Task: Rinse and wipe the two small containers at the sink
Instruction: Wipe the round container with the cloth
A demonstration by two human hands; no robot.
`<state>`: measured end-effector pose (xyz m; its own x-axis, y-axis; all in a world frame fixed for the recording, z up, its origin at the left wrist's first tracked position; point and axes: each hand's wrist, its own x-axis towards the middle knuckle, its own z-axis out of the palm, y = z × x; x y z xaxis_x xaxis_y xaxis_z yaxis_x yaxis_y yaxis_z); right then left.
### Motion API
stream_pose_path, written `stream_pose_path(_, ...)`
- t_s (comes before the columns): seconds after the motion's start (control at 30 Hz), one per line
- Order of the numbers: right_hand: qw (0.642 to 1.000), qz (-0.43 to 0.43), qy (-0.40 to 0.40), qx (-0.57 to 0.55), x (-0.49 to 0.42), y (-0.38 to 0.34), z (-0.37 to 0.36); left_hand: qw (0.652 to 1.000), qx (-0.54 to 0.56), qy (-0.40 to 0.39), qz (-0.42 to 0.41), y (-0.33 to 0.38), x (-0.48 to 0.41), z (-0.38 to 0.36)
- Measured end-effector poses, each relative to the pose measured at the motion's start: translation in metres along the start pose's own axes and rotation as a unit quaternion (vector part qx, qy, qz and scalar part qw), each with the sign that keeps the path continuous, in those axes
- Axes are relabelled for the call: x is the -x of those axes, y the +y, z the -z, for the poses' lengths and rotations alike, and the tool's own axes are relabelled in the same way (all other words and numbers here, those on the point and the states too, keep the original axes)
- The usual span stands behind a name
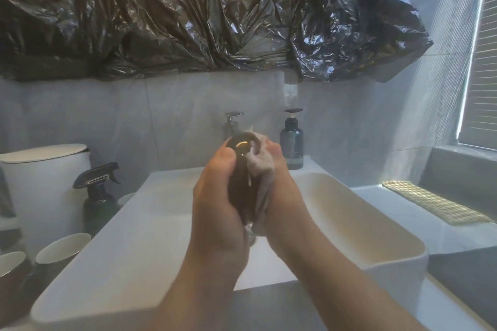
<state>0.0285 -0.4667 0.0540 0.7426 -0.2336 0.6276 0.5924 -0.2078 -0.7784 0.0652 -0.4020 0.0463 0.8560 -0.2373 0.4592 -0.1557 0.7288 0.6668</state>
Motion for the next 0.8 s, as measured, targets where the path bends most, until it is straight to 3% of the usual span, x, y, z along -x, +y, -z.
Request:
stream_pose_path(0.03,0.999,-0.031,-0.011,-0.034,-0.001,0.001,-0.003,1.000,0.025,0.018,0.007,-0.002,-0.006,0.003)
stream_pose_path(0.13,0.992,-0.034,-0.088,0.087,0.000,0.001,-0.014,0.997,0.050,0.066,0.009,-0.002,-0.013,0.008)
stream_pose_path(0.2,0.988,0.013,-0.053,0.141,0.000,0.010,-0.018,0.991,0.093,0.093,0.034,0.004,-0.010,0.007)
stream_pose_path(0.37,0.976,0.073,-0.071,0.192,0.007,0.023,-0.013,0.991,0.115,0.057,0.024,0.014,-0.005,0.011)
stream_pose_path(0.43,0.975,0.095,-0.075,0.184,0.003,0.021,-0.009,0.995,0.087,0.032,0.048,0.015,-0.006,0.010)
stream_pose_path(0.57,0.984,0.131,-0.007,0.118,0.001,0.019,-0.001,0.996,0.024,-0.053,0.062,0.009,0.001,-0.001)
stream_pose_path(0.67,0.996,0.062,0.054,0.024,-0.020,0.014,0.003,0.997,-0.029,-0.066,0.026,0.006,0.006,-0.006)
stream_pose_path(0.73,0.999,0.010,-0.001,-0.046,-0.030,0.019,0.011,0.998,-0.032,-0.056,-0.003,0.007,0.007,-0.006)
stream_pose_path(0.8,0.997,0.013,-0.074,-0.016,-0.023,0.019,0.008,1.000,0.001,-0.024,0.001,0.009,0.007,-0.004)
